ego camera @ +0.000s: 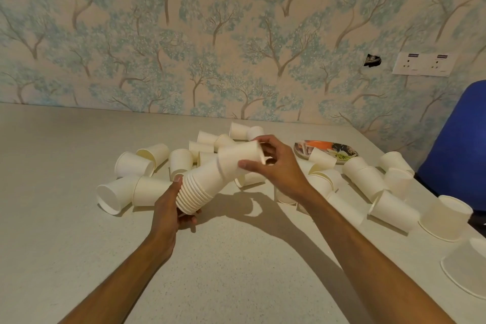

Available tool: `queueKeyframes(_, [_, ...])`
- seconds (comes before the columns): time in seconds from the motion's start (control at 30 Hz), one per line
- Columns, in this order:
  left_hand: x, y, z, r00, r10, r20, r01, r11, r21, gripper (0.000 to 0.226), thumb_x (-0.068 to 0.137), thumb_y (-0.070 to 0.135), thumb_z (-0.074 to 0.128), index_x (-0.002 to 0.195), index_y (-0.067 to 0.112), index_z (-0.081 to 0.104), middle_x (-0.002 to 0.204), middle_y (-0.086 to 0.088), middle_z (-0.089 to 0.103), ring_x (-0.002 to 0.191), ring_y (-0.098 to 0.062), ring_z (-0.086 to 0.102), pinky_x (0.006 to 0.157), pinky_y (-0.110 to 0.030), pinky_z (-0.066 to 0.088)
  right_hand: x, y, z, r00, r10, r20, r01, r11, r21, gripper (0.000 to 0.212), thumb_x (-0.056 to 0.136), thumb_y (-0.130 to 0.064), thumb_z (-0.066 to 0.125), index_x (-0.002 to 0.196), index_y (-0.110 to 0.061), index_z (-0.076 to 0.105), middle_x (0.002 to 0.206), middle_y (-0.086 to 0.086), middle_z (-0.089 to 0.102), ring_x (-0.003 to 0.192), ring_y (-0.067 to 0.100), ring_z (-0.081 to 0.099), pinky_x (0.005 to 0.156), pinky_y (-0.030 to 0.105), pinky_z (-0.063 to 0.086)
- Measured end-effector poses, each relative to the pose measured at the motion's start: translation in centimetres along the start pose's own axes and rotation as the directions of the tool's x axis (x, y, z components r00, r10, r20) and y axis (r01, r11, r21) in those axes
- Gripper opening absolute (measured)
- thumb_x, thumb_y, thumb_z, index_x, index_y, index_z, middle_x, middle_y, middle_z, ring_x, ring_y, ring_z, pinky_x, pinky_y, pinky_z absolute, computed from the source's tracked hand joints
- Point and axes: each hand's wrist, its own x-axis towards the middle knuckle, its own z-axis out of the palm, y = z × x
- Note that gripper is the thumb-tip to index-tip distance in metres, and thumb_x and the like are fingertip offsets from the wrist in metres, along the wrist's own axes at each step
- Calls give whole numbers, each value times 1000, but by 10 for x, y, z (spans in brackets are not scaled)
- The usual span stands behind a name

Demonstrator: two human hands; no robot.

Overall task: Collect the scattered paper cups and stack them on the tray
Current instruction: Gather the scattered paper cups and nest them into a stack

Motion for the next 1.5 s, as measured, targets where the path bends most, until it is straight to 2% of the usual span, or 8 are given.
queueKeyframes(0.17, [-2,3,1,1000,-14,-5,14,1000,-11,44,94,54,45,94,14,64,61,-12,70,45,-22,63,41,-30,54,-3,3,32,980,21,199,-5,997,-83,41,93,-58,49,127,-38,62,125,-17,63,106,-8,57,84,14,48])
queueKeyframes(0.3, [-3,3,-1,1000,-18,5,18,999,-48,46,94,55,46,98,14,65,65,-15,70,49,-24,63,43,-32,55,10,17,28,999,24,40,-12,965,-261,35,102,-29,44,134,-28,57,128,0,62,114,17,57,93,34,45])
queueKeyframes(0.47, [-2,3,-1,1000,-17,-1,17,999,-42,44,94,54,46,98,14,65,65,-14,71,51,-23,65,43,-30,53,33,48,16,952,92,291,248,320,-914,75,84,-29,67,149,-21,31,154,1,34,141,23,29,113,48,21])
queueKeyframes(0.63, [-1,3,-1,1000,-17,-4,17,999,-46,45,94,55,46,97,14,66,65,-13,71,50,-22,65,44,-30,53,40,68,18,934,42,354,337,217,-916,67,87,-32,66,146,-22,36,138,2,53,132,24,42,114,49,15])
queueKeyframes(0.97, [2,2,-4,1000,-25,-17,24,998,-50,48,94,56,46,96,13,66,65,-15,70,50,-23,64,44,-29,53,34,13,-22,985,1,174,62,933,-354,60,61,-31,89,109,-29,54,109,-9,64,97,10,62,71,29,55])
queueKeyframes(1.13, [3,2,-2,999,-36,-18,35,999,-23,50,93,57,45,96,11,66,64,-14,71,48,-22,64,42,-30,53,32,-5,-31,968,17,251,15,992,-126,47,68,-20,89,111,-24,68,110,-2,66,102,20,64,79,39,60])
queueKeyframes(1.33, [-3,3,1,1000,-7,-20,7,1000,4,51,94,58,43,94,12,65,61,-13,70,44,-22,63,41,-31,54,26,-12,17,969,-8,245,59,978,-200,55,65,-57,82,111,-33,64,104,-17,67,95,3,63,77,26,55])
queueKeyframes(1.5, [-7,14,-4,997,29,-72,-36,996,-86,43,91,61,47,91,23,67,66,-9,73,53,-20,69,45,-29,55,26,-12,53,963,54,263,-40,997,-59,64,77,-86,31,112,-42,62,112,-16,64,90,-2,57,76,26,43])
